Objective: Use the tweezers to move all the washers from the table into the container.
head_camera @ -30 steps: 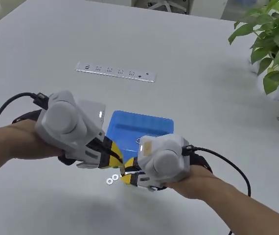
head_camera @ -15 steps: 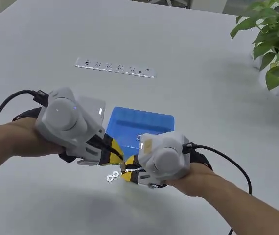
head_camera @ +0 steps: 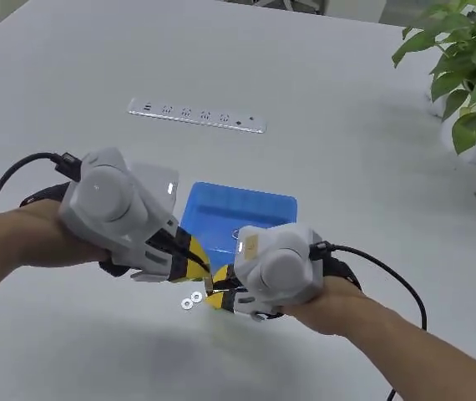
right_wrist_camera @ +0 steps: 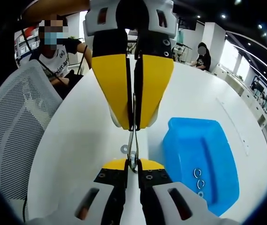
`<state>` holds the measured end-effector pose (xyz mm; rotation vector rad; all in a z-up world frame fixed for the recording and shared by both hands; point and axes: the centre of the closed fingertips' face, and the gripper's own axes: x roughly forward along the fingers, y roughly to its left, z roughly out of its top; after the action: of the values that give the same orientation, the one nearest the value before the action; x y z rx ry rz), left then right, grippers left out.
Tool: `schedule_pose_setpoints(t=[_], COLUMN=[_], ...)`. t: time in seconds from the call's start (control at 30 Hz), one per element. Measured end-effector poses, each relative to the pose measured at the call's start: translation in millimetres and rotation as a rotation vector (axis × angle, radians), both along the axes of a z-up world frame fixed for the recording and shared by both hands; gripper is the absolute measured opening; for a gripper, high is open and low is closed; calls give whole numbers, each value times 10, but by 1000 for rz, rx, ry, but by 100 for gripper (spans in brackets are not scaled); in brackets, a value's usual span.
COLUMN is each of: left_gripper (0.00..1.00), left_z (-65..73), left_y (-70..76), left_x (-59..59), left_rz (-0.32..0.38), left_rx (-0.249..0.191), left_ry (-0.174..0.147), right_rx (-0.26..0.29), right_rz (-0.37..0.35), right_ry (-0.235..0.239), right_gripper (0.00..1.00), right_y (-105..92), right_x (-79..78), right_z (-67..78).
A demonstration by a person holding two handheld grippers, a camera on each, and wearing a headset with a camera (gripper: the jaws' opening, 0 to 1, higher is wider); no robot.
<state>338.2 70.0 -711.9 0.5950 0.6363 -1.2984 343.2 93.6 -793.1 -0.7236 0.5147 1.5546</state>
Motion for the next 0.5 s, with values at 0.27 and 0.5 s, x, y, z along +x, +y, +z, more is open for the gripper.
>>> schedule_pose_setpoints(t=[0.27,0.5], left_gripper=[6,6], left_z=[90,199], left_y=[-10,-11], left_x=[-12,-15], left_rz=[0,3], left_rx=[-1,-2], left_ry=[-11,-30], right_rx=[4,6], right_rz=[1,6], right_ry=[-14,-38], right_gripper=[9,9], right_y=[-8,-11], right_x=[-6,9], right_z=[90,204])
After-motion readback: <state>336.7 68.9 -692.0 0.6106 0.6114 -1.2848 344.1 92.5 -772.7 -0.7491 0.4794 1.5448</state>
